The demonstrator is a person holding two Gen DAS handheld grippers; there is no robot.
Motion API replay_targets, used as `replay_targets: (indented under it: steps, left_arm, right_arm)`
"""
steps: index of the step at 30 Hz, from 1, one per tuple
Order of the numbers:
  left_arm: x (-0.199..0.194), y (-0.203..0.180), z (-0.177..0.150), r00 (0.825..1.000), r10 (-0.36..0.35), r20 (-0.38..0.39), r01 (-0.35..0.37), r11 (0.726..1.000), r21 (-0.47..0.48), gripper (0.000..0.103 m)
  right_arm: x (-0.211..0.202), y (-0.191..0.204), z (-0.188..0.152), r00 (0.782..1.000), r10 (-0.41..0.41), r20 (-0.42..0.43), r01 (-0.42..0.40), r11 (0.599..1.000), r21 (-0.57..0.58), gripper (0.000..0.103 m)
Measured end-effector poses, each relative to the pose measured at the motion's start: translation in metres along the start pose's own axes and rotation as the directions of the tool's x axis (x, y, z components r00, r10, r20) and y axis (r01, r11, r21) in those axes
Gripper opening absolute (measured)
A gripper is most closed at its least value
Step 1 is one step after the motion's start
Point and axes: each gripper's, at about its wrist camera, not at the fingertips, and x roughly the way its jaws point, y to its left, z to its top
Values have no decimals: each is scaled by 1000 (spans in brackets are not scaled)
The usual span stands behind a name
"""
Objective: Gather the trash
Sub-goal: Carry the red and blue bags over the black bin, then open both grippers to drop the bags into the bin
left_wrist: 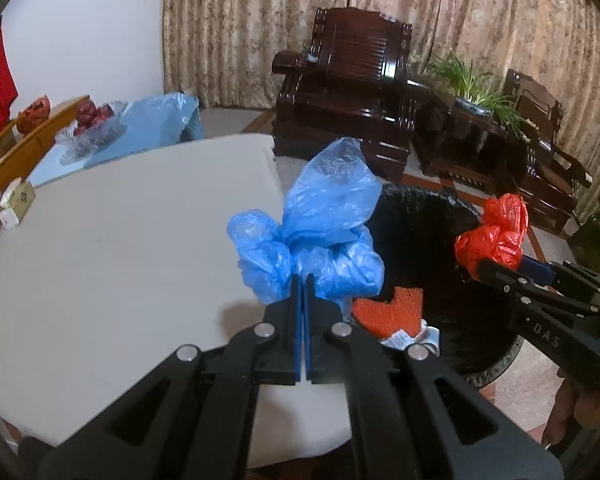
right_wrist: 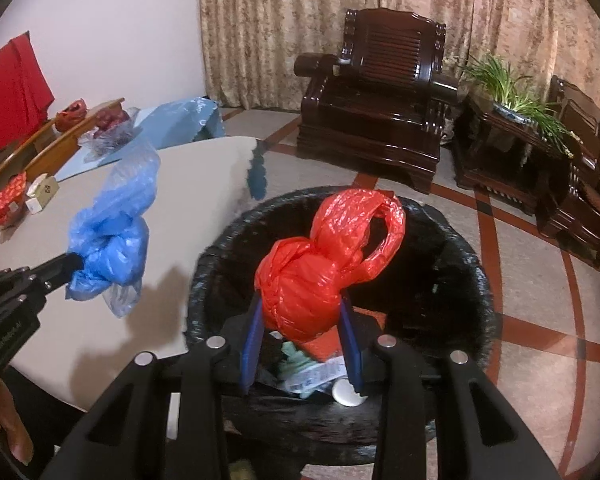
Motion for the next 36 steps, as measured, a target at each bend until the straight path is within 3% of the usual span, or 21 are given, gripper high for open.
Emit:
replay_targets:
  steps: [4, 14, 22, 23, 24, 26, 36]
  left_arm:
    - [15, -20, -1, 999, 3, -42, -5, 999, -38, 0]
    - [49, -82, -12, 993, -47, -112, 46, 999, -11, 0]
    - [98, -100, -15, 979, -56, -196, 56, 998, -2, 2]
    - [109, -102, -16, 971, -59, -231, 61, 998, 5, 11]
    - [118, -103, -18, 963, -48, -266, 53, 999, 12, 37]
    - [124, -101, -18, 964, -52, -262, 53, 999, -4, 72]
    - [103, -74, -20, 975, -21, -221, 25, 1000, 18, 78]
  right_arm:
    - [10, -13, -1, 1000, 3, -15, -4, 1000, -13, 35]
    - [36, -55, -8, 999, 3, -51, -4, 1000, -19, 35]
    - [80, -73, -16, 988, 11, -153, -7, 1000, 25, 36]
    - [88, -73, -17, 983, 12, -186, -7, 999, 31, 41]
    - [93, -74, -18, 979, 8, -202, -1, 999, 36, 44]
    - [100, -76, -22, 974, -4, -228, 15, 999, 47, 61]
    - [90, -83, -35, 969, -12, -246, 41, 993, 112, 64]
